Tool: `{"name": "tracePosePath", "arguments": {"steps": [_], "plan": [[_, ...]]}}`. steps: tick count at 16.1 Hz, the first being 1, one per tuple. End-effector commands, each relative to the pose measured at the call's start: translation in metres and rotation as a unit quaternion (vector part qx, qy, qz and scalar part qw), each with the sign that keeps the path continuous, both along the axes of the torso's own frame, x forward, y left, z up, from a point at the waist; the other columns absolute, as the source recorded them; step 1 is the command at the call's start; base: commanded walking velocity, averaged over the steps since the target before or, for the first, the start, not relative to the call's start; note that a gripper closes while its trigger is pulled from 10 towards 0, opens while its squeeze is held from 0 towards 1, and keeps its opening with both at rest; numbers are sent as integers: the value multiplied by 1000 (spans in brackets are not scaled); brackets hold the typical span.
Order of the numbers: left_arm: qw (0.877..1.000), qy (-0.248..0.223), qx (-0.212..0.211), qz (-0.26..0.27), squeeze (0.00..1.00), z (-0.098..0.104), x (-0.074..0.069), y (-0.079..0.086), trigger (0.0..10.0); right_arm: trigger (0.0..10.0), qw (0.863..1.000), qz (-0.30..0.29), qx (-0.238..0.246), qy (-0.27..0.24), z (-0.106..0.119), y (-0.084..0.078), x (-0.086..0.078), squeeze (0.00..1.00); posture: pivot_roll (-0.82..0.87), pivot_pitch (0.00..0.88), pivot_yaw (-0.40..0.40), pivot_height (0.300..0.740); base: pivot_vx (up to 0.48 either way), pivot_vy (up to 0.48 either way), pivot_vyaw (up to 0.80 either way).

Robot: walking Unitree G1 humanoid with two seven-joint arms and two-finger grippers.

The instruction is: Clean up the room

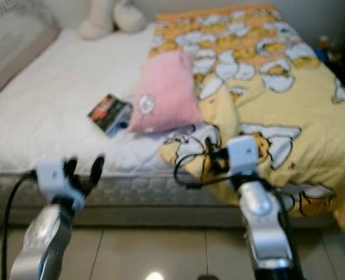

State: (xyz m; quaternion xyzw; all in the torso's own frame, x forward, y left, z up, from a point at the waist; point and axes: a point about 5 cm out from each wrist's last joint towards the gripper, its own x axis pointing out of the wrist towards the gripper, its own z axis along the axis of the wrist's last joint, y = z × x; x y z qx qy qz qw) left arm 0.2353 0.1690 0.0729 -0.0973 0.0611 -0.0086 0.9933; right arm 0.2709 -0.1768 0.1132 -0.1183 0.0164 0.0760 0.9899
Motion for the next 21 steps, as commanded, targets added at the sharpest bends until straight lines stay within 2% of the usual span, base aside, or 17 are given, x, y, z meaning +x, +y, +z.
{"name": "tracePosePath", "arguments": {"steps": [1,4,6,7,8,9,10,14,16,18,19,21], "plan": [[1000,6,11,9,0,-3,-2,4,10000,10000,1000,10,8,15,-3,2,0,0,-205,0,108,740,0,0,0],[1000,-3,19,3,0,-2,2,-6,10000,10000,999,29,-8,11,0,5,7,0,-204,0,89,740,0,0,0],[1000,-2,6,5,0,-5,5,-9,10000,10000,999,40,-18,0,4,8,12,0,-202,0,75,740,0,0,0],[1000,7,-7,1,0,-15,0,-14,10000,10000,999,37,-15,5,7,2,17,0,-201,0,19,740,0,0,0],[1000,7,-7,1,0,-15,0,-14,10000,10000,999,37,-15,5,7,2,17,0,-201,0,19,740,0,0,0],[1000,10,-11,0,0,-19,-3,-18,10000,10000,999,38,-15,13,7,-3,19,0,-201,0,-20,740,0,0,0],[1000,9,6,-1,0,-20,-2,-22,10000,10000,999,39,-7,22,7,-8,24,0,-200,0,-29,740,0,0,0],[999,-26,4,-30,0,-4,9,-28,10000,10000,1000,15,12,13,4,-12,27,0,-185,0,-2,740,74,-94,183],[998,-41,6,-55,0,2,16,-28,10000,10000,1000,13,16,7,1,-6,23,0,-195,0,36,740,309,-364,731],[996,-45,27,-66,0,3,19,-26,10000,10000,1000,11,1,-8,1,-2,19,0,-205,0,61,740,156,-180,234],[996,-45,16,-75,0,3,21,-27,10000,10000,1000,26,-8,-9,0,4,17,0,-212,0,70,740,0,0,0],[995,-46,-2,-86,0,4,24,-29,10000,10000,1000,28,-9,-11,0,5,15,0,-219,0,75,740,0,480,-766]]}}
